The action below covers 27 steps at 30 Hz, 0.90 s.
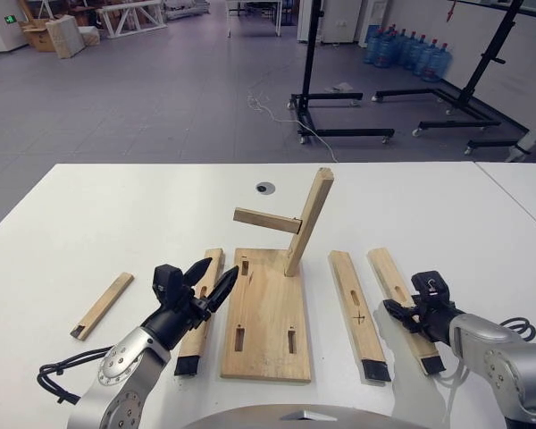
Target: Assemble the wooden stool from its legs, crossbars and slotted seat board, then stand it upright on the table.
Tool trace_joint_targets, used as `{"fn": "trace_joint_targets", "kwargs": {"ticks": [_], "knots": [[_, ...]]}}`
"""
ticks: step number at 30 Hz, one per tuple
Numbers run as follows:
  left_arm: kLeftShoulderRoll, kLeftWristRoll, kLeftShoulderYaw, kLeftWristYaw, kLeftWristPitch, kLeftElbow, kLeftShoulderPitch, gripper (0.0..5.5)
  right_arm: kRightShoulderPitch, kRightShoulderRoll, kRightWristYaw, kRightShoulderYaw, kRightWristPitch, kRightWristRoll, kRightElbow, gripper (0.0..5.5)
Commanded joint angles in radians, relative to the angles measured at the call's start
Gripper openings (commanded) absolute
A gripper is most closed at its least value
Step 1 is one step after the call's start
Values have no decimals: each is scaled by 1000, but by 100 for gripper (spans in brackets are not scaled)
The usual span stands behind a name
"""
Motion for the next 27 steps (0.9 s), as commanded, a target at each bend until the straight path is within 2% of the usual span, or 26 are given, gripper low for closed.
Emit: {"fn": "trace_joint_targets", "kwargs": {"ticks": [1, 4, 9, 11, 13, 15, 20, 23, 25, 27], "knots": [[-6, 23, -7, 28, -1, 2, -13, 368, 13, -8, 10, 22, 60, -15, 69, 252], [-16, 32, -9, 45, -8, 1, -10, 368, 2, -15, 31, 48, 67, -10, 75, 209], [-38, 79, -21, 82, -27, 32, -6, 368, -15, -22, 56, 54, 74, -9, 117, 203], [-48, 109, 8, 125, -40, 47, -29, 368, -79, -9, 77, 59, -49, -26, 156, 203], [-43, 155, 36, 162, -54, 80, -63, 368, -171, 15, 138, 56, -277, -38, 206, 203], [-29, 195, 49, 170, -75, 115, -100, 368, -302, 79, 114, 12, -391, -23, 269, 203], [42, 149, 43, 38, -57, 132, -204, 368, -698, 165, 42, -77, -745, -26, 509, 203], [78, 41, 76, -60, -21, 144, -269, 368, -814, 224, 79, -142, -830, 94, 523, 203], [97, -25, 99, -111, -4, 130, -276, 368, -803, 254, 212, -205, -739, 366, 443, 203], [112, -72, 109, -151, 9, 121, -274, 368, -696, 235, 367, -251, -600, 621, 368, 203]]}}
